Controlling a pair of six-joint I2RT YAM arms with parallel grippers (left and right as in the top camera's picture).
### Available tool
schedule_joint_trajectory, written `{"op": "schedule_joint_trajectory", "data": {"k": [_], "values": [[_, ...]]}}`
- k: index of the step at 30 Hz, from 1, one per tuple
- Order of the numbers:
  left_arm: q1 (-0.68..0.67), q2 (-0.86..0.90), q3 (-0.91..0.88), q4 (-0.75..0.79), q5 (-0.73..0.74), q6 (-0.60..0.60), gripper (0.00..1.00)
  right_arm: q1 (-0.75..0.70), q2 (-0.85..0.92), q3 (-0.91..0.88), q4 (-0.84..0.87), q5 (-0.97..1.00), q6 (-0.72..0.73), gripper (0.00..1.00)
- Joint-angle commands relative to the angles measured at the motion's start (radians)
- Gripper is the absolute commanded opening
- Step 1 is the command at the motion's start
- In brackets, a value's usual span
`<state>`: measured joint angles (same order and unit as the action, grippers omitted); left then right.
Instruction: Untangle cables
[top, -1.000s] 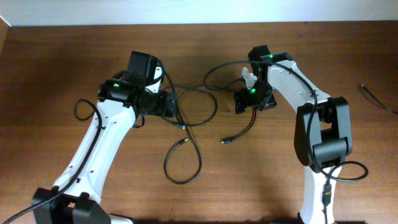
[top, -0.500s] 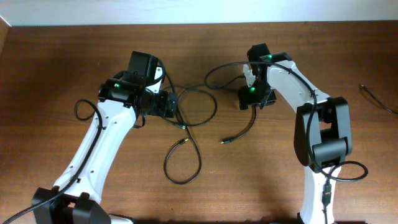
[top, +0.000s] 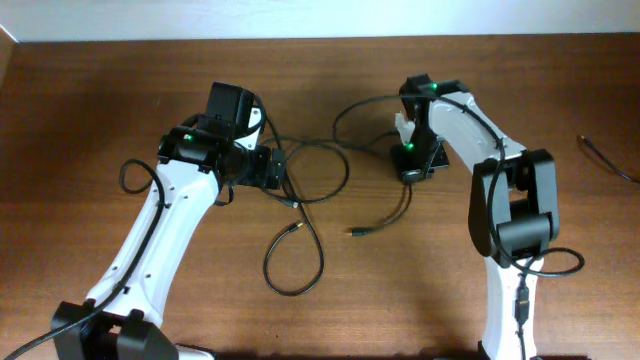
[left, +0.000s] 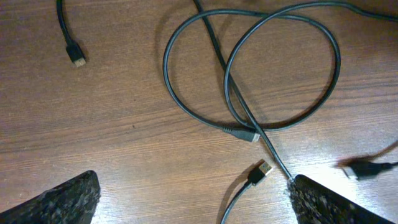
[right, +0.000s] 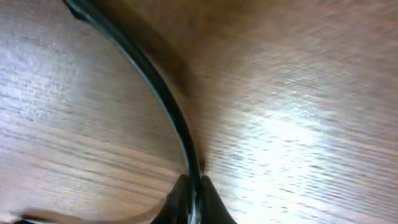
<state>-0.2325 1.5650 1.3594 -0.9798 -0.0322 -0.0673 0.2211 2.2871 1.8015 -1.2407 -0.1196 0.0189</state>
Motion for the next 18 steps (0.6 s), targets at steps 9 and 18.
{"op": "schedule_joint_trajectory", "data": {"k": [9,18], "values": [[0.002,-0.017,0.003,0.001,0.011,0.016,0.99,-0.045,-0.064,1.249,-0.457,-0.034,-0.003,0.04],[0.002,-0.017,0.003,0.001,0.011,0.016,0.99,-0.060,-0.278,1.334,-0.412,0.107,-0.003,0.04]]}}
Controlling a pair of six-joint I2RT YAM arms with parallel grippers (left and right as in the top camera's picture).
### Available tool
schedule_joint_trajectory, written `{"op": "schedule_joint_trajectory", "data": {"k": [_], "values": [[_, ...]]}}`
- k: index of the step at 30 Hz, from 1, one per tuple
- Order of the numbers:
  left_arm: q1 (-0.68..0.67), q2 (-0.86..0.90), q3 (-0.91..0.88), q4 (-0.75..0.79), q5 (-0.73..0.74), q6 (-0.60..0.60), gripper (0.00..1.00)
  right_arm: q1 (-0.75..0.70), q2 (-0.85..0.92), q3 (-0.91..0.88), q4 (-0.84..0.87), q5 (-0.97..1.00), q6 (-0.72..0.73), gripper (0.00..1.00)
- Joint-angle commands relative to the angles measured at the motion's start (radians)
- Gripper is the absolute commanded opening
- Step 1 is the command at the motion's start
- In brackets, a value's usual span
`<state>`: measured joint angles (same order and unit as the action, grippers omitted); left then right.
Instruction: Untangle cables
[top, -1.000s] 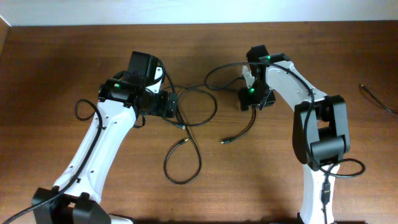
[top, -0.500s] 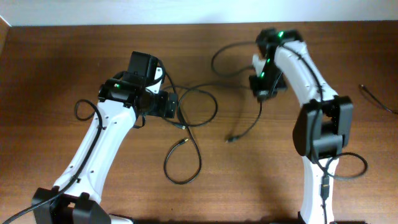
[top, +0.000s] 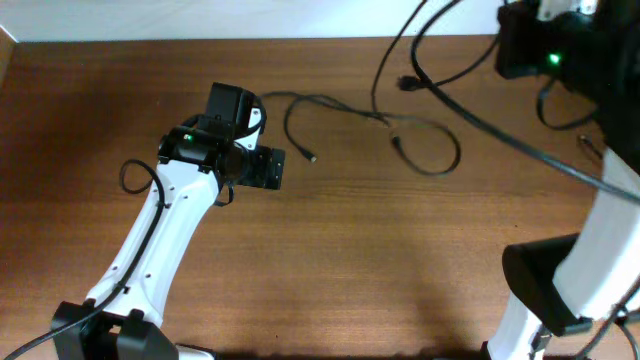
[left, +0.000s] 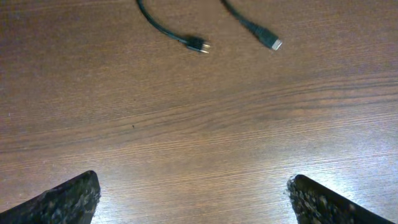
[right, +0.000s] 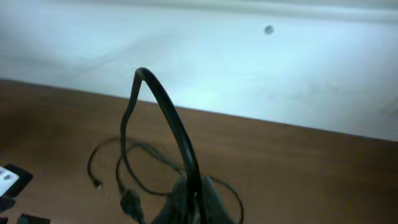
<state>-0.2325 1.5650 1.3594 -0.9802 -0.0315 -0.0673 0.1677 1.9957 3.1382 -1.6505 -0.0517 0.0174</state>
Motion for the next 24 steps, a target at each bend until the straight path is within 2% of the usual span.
{"op": "schedule_joint_trajectory", "data": {"k": [1,4,20,22,24], "values": [[0.002,-0.017,0.003,0.002,0.010,0.016,0.99,-0.006,0.013,-0.005,-0.004,0.043,-0.002,0.04],[0.002,-0.017,0.003,0.002,0.010,0.016,0.99,-0.006,0.013,-0.007,-0.008,0.113,-0.002,0.04],[0.002,-0.017,0.003,0.002,0.015,0.015,0.99,-0.006,0.020,-0.112,-0.048,0.143,-0.003,0.04],[0.002,-0.017,0.003,0.045,0.076,0.015,0.99,-0.006,0.020,-0.111,-0.048,0.143,-0.002,0.04],[0.001,-0.012,0.003,0.138,0.307,0.016,0.99,-0.006,0.020,-0.111,-0.048,0.134,-0.002,0.04]]}}
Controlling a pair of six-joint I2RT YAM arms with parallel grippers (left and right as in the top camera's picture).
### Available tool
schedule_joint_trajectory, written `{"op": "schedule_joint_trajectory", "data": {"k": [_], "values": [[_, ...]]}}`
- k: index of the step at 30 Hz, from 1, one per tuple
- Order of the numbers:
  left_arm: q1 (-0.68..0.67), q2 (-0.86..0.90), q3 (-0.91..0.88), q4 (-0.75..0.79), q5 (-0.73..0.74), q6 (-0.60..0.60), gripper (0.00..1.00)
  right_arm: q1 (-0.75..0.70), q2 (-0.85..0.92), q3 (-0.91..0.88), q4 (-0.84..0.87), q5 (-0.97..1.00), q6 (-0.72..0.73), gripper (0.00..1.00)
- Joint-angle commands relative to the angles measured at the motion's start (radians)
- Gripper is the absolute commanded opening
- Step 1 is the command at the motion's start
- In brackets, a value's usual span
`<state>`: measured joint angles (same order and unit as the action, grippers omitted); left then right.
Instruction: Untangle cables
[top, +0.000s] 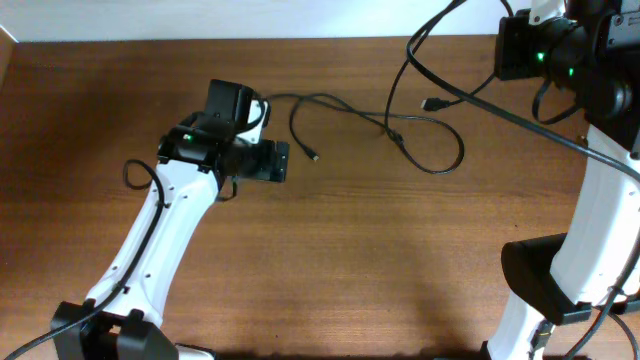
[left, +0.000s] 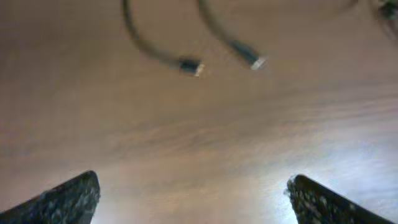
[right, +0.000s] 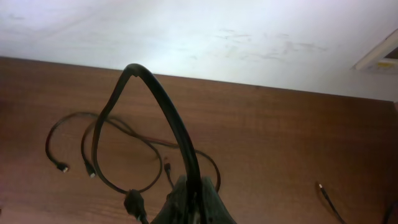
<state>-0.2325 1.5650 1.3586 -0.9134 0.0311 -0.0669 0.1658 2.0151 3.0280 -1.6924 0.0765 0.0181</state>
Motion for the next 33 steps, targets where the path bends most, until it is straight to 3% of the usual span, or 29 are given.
{"op": "schedule_joint_trajectory", "data": {"k": [1,4,8,13,15,16,20,25,26,27,32,33], "values": [[-0.005,-0.005,0.003,0.155,0.377,0.016,0.99,-0.005,0.000,-0.001,-0.003,-0.031,-0.002,0.04],[-0.040,0.026,0.003,0.361,0.533,0.016,0.99,-0.005,0.000,-0.001,0.019,-0.131,-0.003,0.04],[-0.143,0.112,0.003,0.525,0.575,0.066,0.99,-0.012,0.000,-0.001,0.032,-0.208,-0.003,0.04],[-0.209,0.228,0.003,0.679,0.701,0.071,1.00,-0.171,0.000,-0.001,0.029,-0.472,-0.003,0.04],[-0.213,0.258,0.003,0.740,0.706,0.059,0.94,-0.266,0.000,-0.001,0.006,-0.627,-0.004,0.04],[-0.213,0.266,0.003,0.776,0.708,0.040,0.99,-0.299,0.000,-0.001,-0.006,-0.671,-0.004,0.04],[-0.237,0.270,0.003,0.911,0.705,0.030,0.99,-0.342,0.000,-0.001,-0.006,-0.811,-0.014,0.04],[-0.298,0.270,0.003,0.970,0.531,0.030,1.00,-0.343,0.000,-0.001,-0.006,-0.874,-0.015,0.04],[-0.302,0.270,0.003,0.970,0.512,0.030,0.95,-0.343,0.000,-0.001,-0.006,-0.874,-0.015,0.04],[-0.302,0.270,0.003,0.973,0.502,0.030,0.78,-0.343,0.000,-0.001,-0.006,-0.874,-0.014,0.04],[-0.301,0.270,0.003,1.001,0.503,0.030,0.22,-0.343,0.000,-0.001,-0.006,-0.875,-0.014,0.04],[-0.301,0.270,0.003,1.011,0.503,0.027,0.00,-0.343,0.000,-0.001,-0.006,-0.875,-0.014,0.04]]}}
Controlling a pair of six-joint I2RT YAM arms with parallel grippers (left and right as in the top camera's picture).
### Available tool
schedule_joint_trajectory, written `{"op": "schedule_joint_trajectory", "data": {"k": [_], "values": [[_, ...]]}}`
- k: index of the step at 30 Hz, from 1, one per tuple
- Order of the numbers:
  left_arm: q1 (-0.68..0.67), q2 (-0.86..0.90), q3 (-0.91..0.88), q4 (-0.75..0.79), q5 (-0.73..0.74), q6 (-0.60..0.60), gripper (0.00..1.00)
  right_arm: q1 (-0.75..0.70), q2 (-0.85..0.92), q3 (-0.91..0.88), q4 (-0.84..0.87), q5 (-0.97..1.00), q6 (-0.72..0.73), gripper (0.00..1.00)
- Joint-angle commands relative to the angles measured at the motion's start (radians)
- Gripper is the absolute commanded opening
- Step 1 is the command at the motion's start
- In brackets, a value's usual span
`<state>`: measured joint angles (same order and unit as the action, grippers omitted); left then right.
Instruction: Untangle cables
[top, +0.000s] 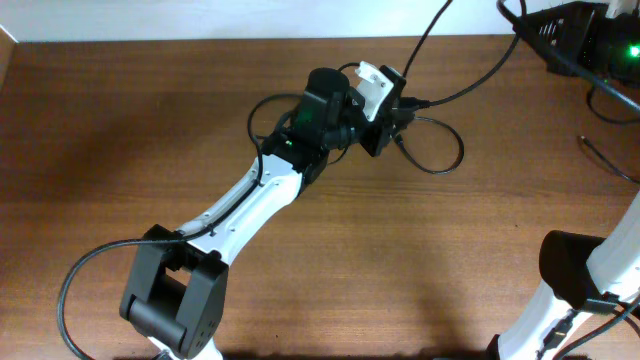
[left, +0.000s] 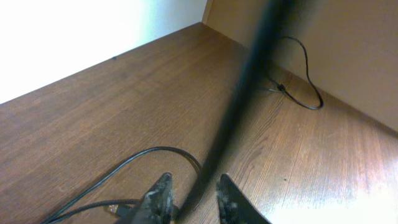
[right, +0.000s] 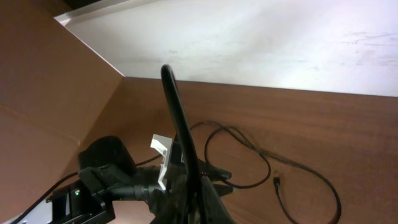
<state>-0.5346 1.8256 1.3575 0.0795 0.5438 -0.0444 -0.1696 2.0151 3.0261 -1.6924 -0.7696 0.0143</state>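
Observation:
Black cables lie tangled at the back of the table, with one loop (top: 447, 152) on the wood. A strand of black cable (top: 425, 42) rises steeply off the table. My right gripper (right: 191, 186) is shut on it high above the table, at the top right of the overhead view. My left gripper (top: 395, 118) has reached in to the tangle. Its fingers (left: 160, 194) stand narrowly apart with the raised black cable (left: 239, 93) running up between them, and a small gap shows on each side. A plug (left: 118, 208) lies just left of them.
A separate thin cable (top: 605, 158) lies near the right edge, also the thin cable (left: 305, 78) in the left wrist view. A brown wall (left: 323, 37) borders the table there. Another loop (top: 262, 110) curls behind the left arm (top: 250, 200).
My left arm has gone from the left of the table, jaws wide open over two cable ends, to the tangle at the back centre, jaws narrowed round the raised cable. The right still holds it aloft.
At first my right gripper was shut on a cable down on the table amid the tangle, my left open over the loops. Then the right held the cable high at the back right and the tangle lay further back. Now the left brackets that strand.

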Motion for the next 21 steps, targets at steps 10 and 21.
{"op": "schedule_joint_trajectory", "data": {"k": [10,21], "values": [[0.028,0.002,0.005,0.077,0.085,-0.104,0.00,-0.008,0.000,0.001,-0.006,0.358,-0.010,0.15],[0.142,-0.248,0.005,0.267,0.354,-0.323,0.00,-0.007,0.001,-0.031,-0.006,0.319,-0.225,0.99]]}}
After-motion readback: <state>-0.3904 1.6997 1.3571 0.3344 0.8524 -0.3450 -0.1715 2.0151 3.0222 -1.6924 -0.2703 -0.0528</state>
